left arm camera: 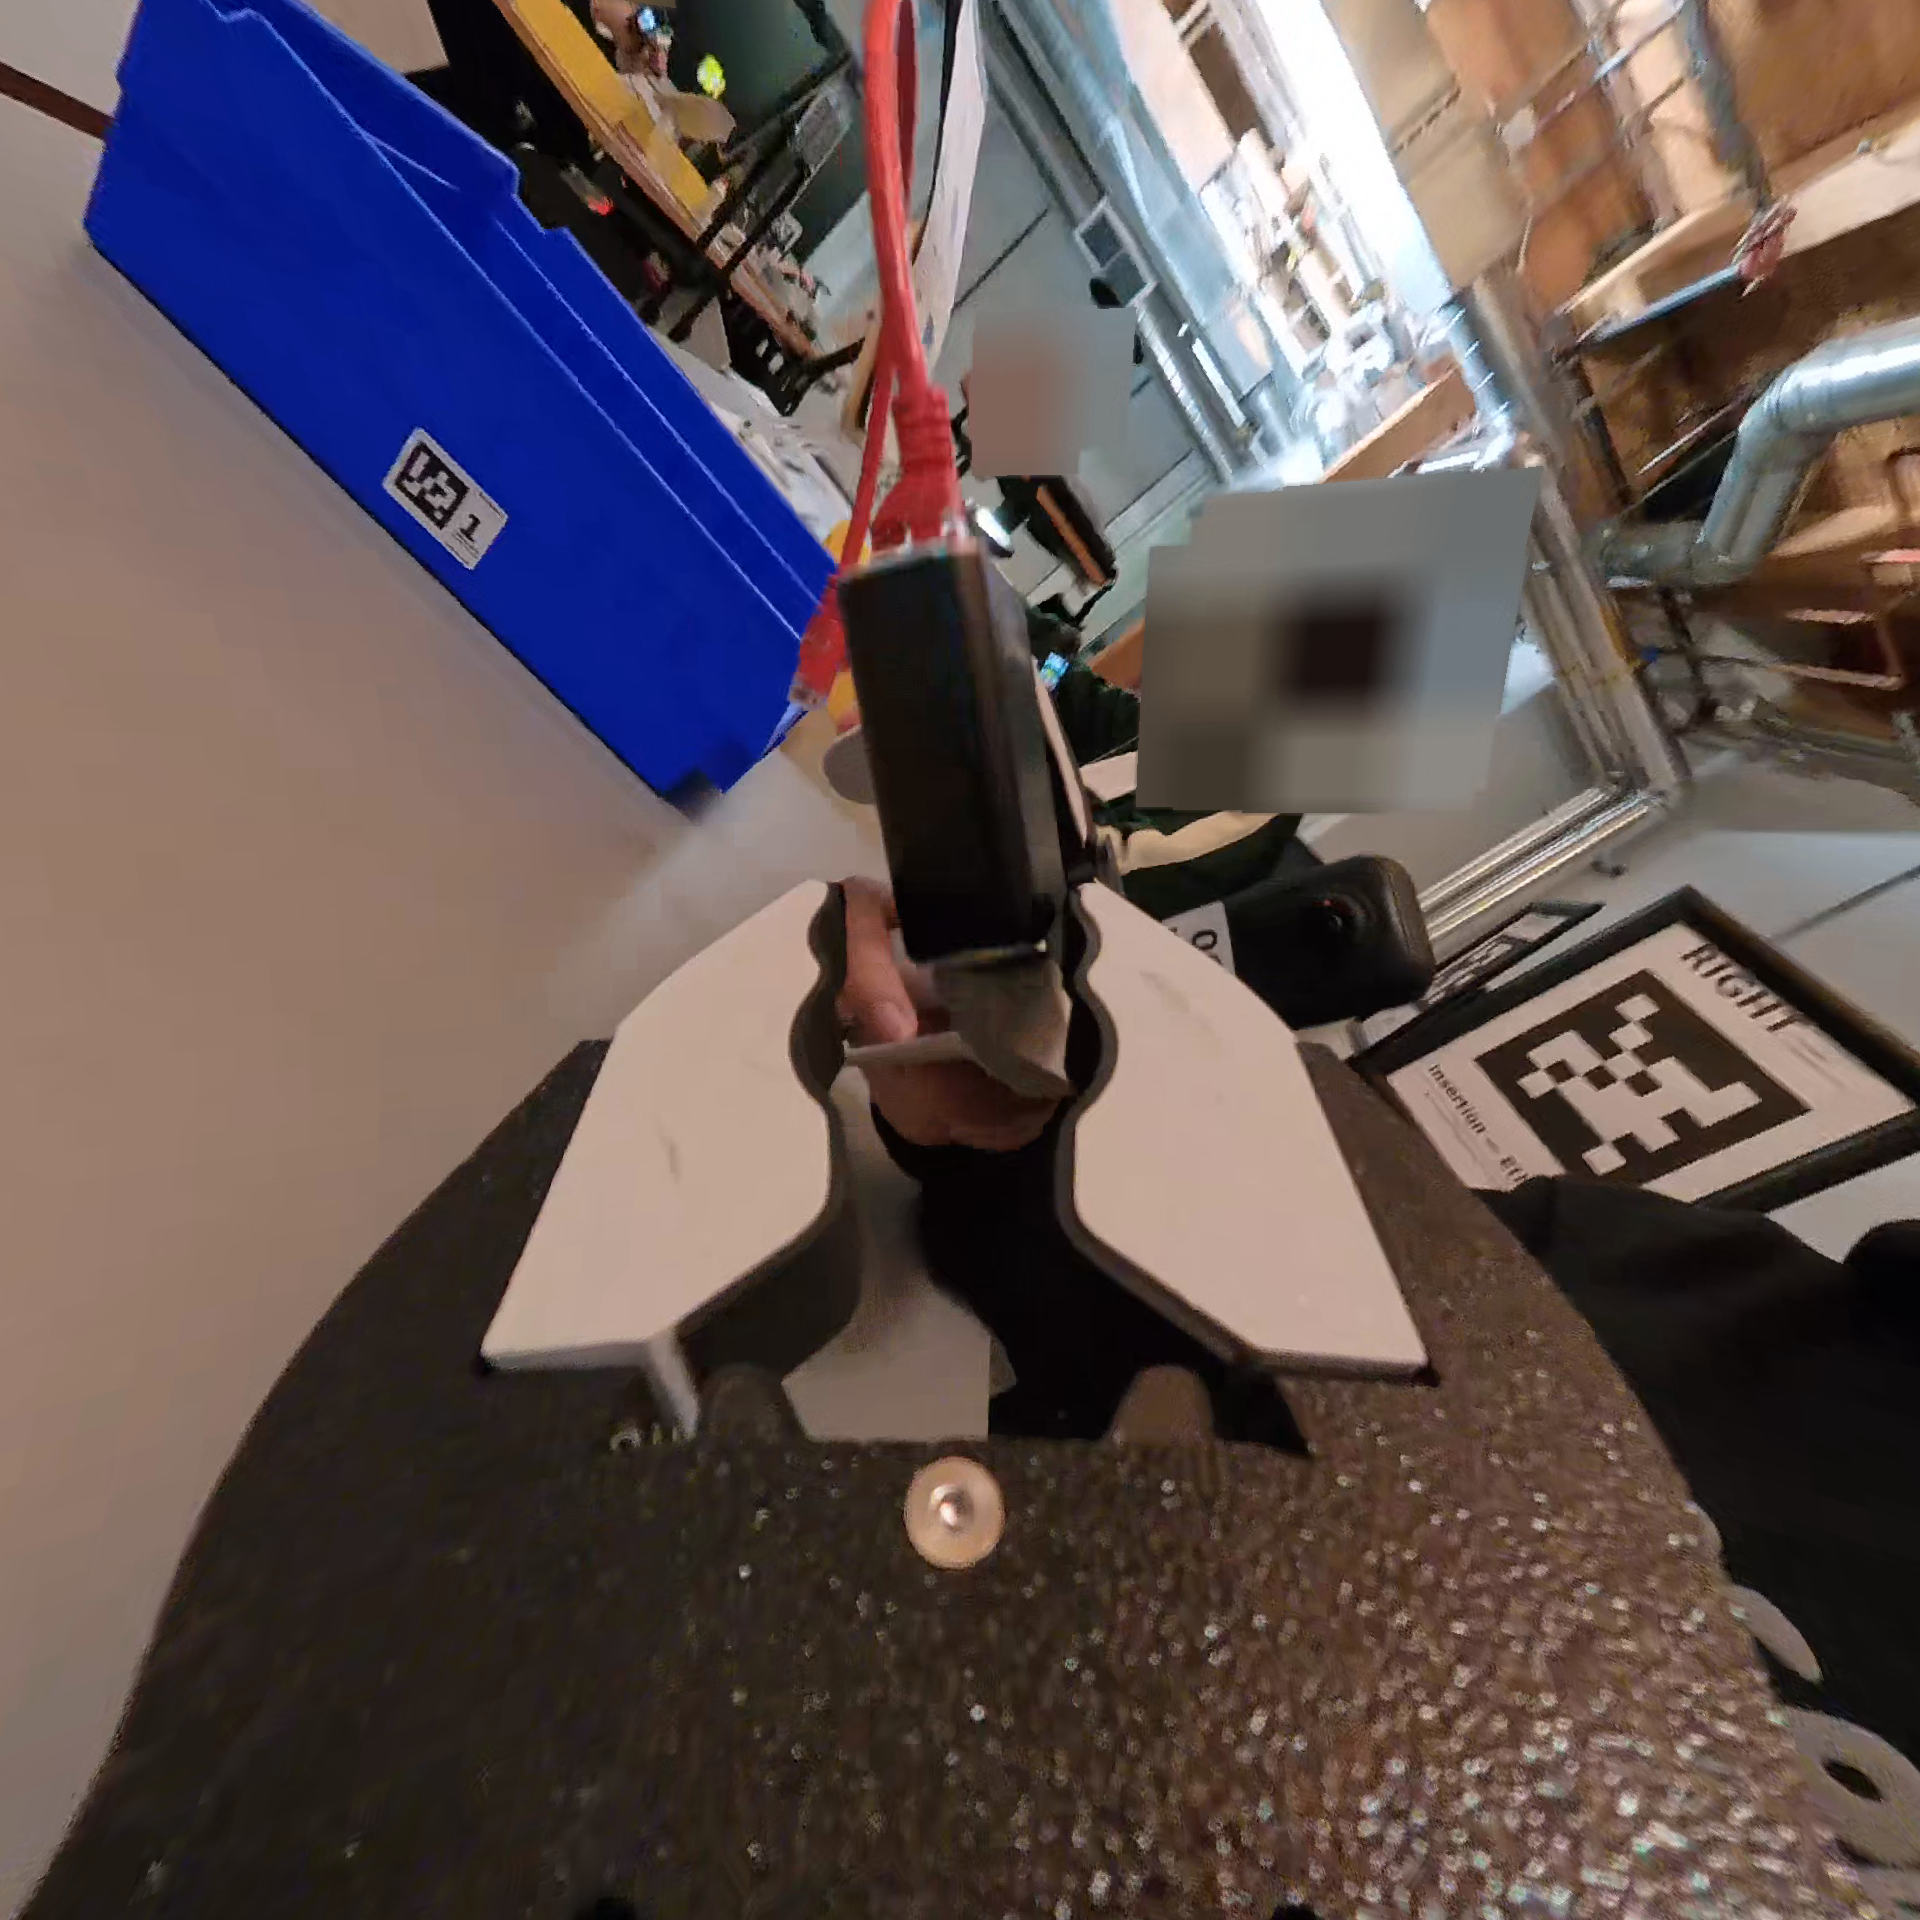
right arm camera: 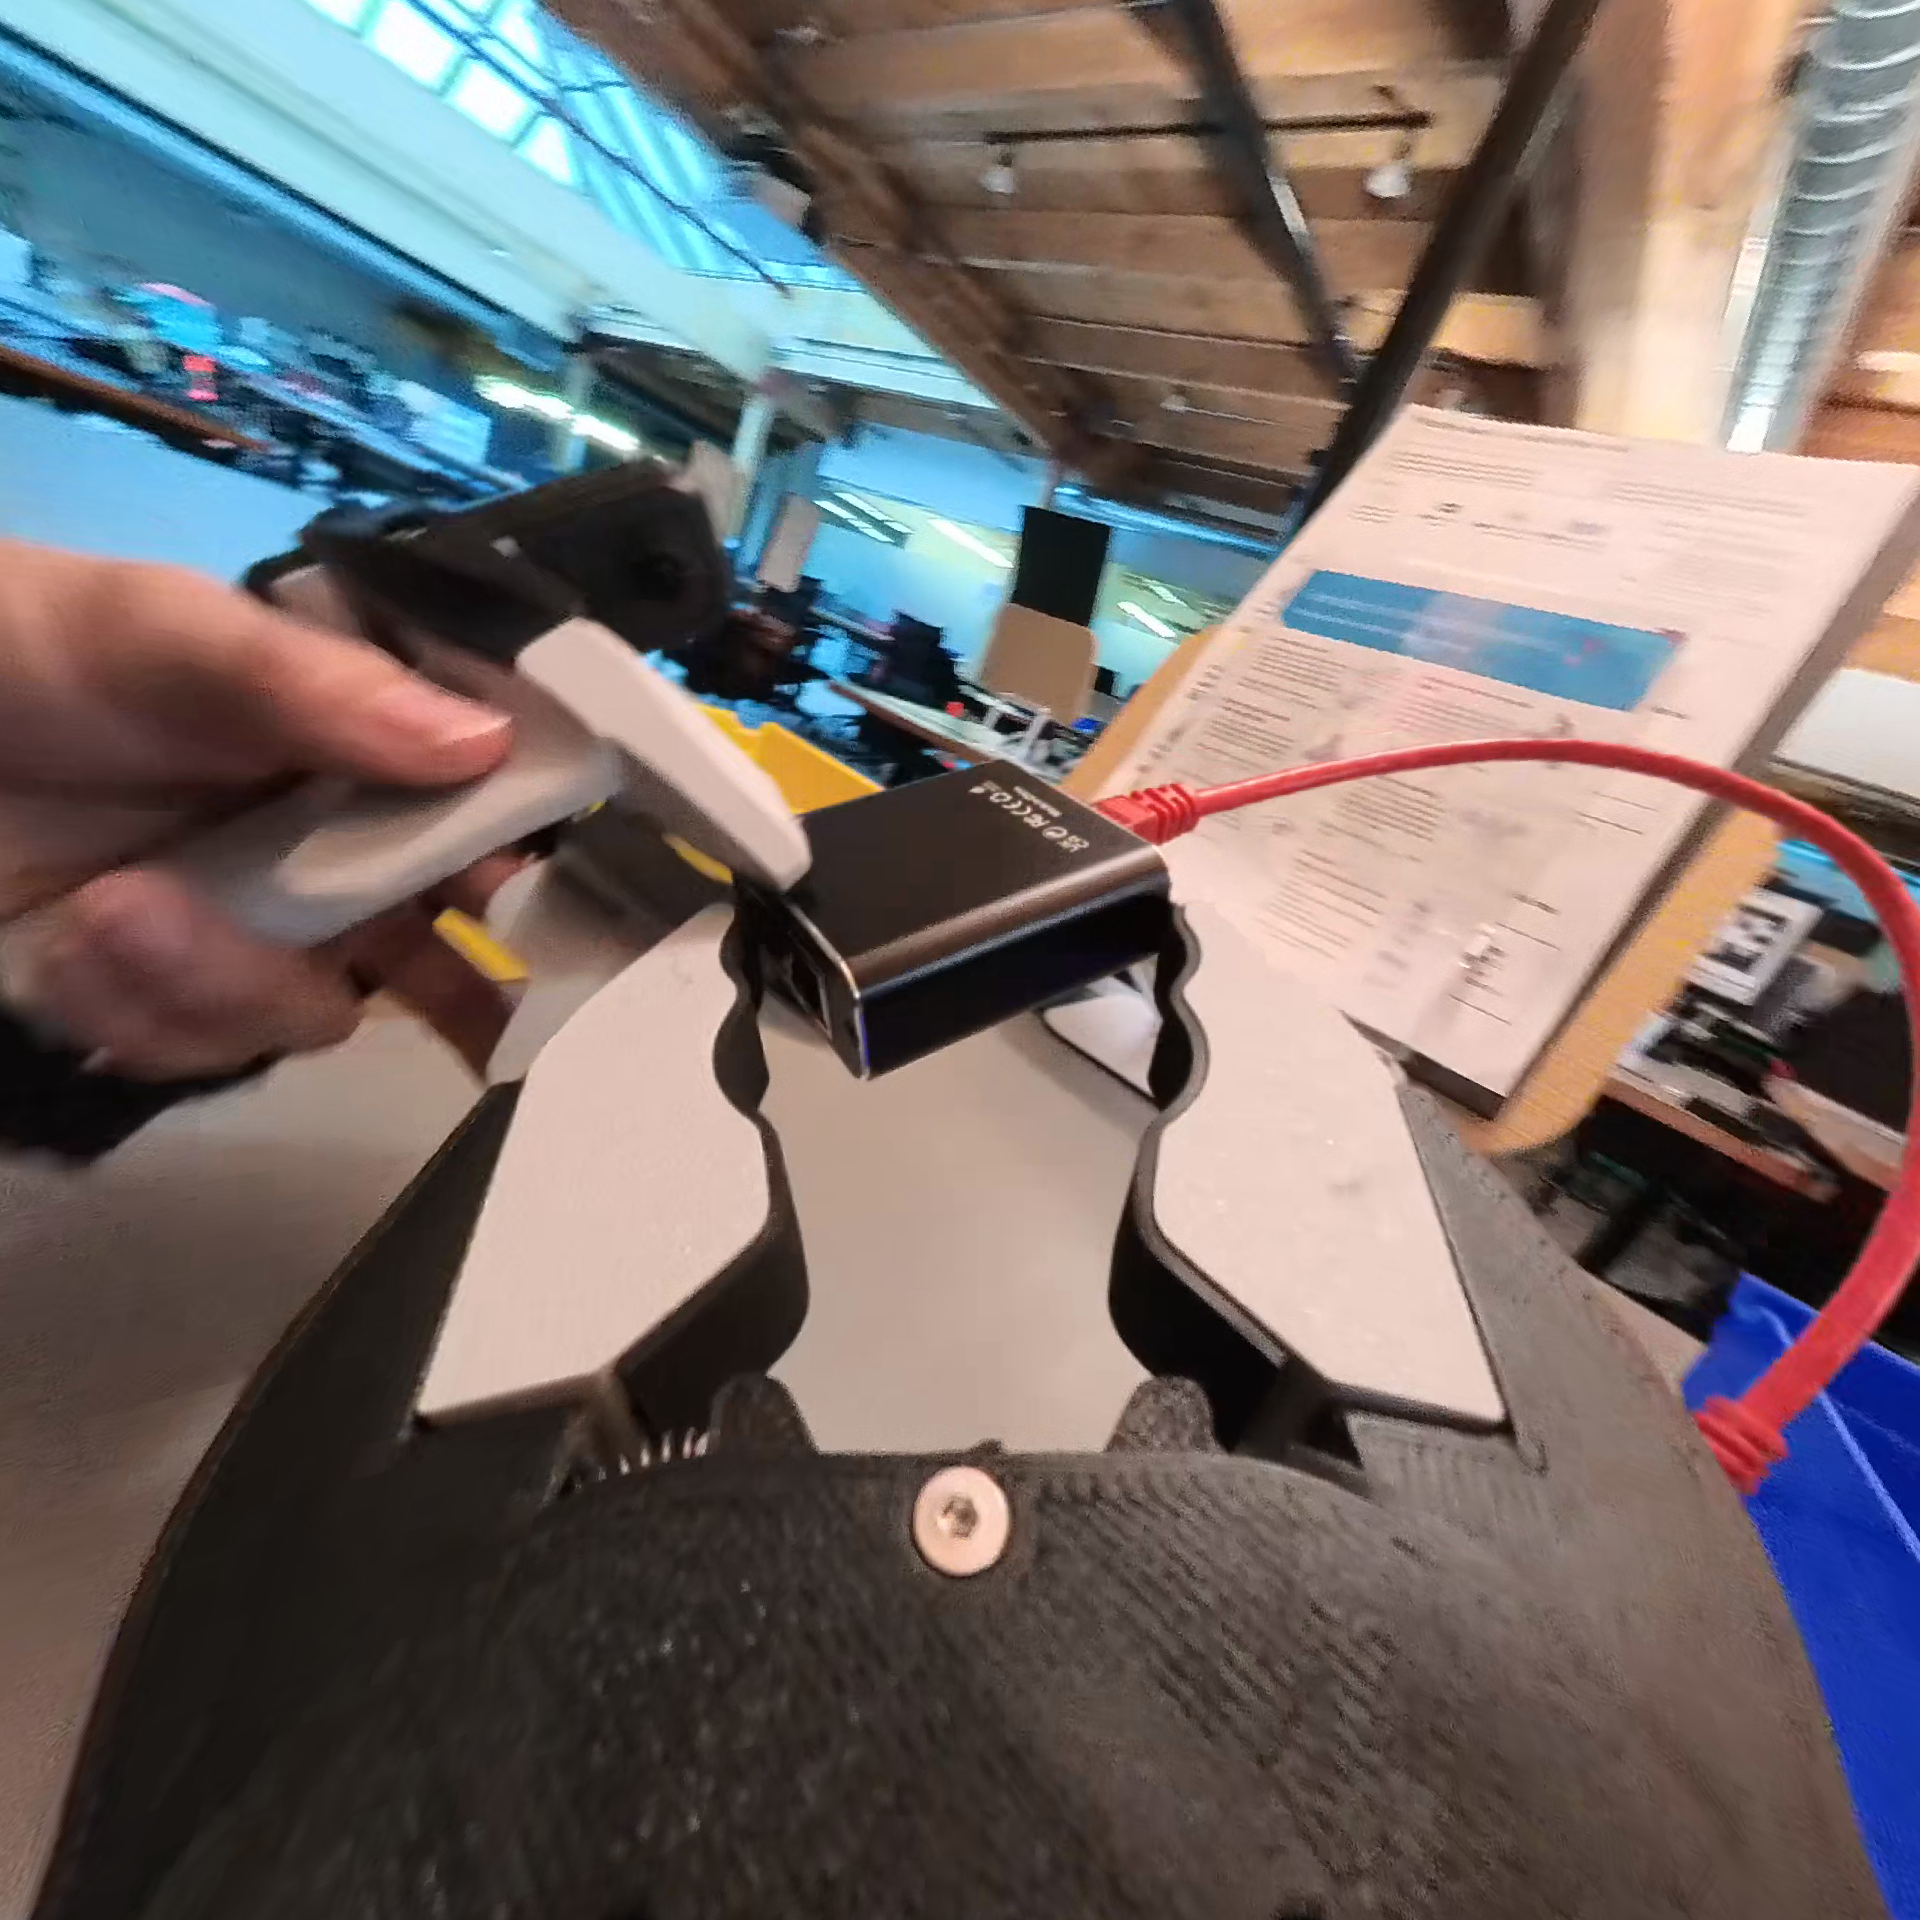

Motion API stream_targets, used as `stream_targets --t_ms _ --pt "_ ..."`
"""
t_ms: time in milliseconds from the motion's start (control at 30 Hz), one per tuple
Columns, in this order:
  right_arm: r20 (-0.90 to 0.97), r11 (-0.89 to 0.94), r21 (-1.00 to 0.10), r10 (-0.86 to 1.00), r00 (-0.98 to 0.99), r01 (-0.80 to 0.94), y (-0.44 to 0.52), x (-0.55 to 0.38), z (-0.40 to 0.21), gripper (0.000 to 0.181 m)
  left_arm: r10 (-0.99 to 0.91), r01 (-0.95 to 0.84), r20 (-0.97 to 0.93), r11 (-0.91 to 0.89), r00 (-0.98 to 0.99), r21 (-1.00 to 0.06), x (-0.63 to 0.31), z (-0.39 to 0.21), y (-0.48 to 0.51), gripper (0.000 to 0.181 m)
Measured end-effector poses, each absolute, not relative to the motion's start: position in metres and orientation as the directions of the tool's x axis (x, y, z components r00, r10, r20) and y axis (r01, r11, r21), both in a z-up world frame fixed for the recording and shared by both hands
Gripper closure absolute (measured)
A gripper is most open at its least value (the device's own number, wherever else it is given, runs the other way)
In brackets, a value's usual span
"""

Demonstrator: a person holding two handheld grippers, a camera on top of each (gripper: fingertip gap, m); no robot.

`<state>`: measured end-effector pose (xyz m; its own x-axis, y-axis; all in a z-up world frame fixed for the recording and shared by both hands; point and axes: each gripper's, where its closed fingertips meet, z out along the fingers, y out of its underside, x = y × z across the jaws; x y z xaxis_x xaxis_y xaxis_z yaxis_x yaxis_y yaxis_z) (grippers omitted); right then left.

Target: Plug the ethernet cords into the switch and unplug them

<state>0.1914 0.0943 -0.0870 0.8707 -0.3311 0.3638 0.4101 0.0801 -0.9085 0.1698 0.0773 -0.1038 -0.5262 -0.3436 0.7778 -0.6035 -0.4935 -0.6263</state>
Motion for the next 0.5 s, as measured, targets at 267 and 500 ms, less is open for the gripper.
stream_targets --t_ms 267,500 --pt "0.435 0.052 -0.882 -0.299 0.850 0.469 0.106 0.176 -0.096 0.108 -0.142 -0.639 0.825 -0.565 -0.547 -0.521 0.170 -0.099 0.071 0.155" --pt "0.094 0.174 -0.983 0.177 0.980 0.062 0.091 0.157 -0.100 0.107 -0.235 -0.713 0.818 -0.403 -0.525 -0.574 0.158 -0.098 0.097 0.156"
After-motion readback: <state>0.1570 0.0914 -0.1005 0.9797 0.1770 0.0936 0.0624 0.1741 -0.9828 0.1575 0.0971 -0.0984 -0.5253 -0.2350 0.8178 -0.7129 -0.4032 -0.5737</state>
